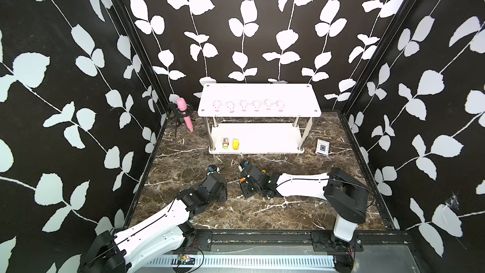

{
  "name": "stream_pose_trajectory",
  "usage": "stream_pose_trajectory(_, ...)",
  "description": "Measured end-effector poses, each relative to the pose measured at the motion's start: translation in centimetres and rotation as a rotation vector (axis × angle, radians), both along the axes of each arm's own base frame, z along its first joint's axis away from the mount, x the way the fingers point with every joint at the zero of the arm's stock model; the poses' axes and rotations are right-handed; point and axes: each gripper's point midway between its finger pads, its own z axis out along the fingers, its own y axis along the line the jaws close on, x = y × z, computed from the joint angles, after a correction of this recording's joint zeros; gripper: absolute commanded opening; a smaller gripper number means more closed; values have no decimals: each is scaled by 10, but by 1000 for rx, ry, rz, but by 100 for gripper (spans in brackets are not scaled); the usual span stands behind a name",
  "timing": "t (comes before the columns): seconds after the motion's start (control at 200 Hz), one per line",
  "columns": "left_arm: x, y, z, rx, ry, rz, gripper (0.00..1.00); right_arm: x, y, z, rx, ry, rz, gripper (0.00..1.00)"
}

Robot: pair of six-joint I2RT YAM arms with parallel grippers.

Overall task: Organize plastic toys on shelves
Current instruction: Pick up the plastic toy at the center of the board, then place the plastic toy on the shelf.

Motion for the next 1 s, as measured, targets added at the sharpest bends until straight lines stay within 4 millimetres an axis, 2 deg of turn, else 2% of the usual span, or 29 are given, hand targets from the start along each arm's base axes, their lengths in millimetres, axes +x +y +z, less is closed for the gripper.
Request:
stream_pose_trajectory(0.135, -1, 0, -3, 4, 10, -4, 35, 24, -5, 28, 81, -31, -47, 15)
stream_pose_trajectory(0.36, 0, -3, -3, -3, 10, -11, 35, 71, -23, 48, 93, -81, -167, 16)
stream_pose_trajectory(0.575, 0, -5, -5, -4, 16, -14, 35, 117, -13, 74, 96, -161, -248, 16)
stream_pose_trajectory(0.775, 1, -7, -6, -5, 19, -17, 35, 144, -1, 80, 69, -200, -285, 16)
stream_pose_trajectory(1.0, 1, -7, -8, -3, 23, -21, 35, 163, 2, 67, 4, -209, -328, 17)
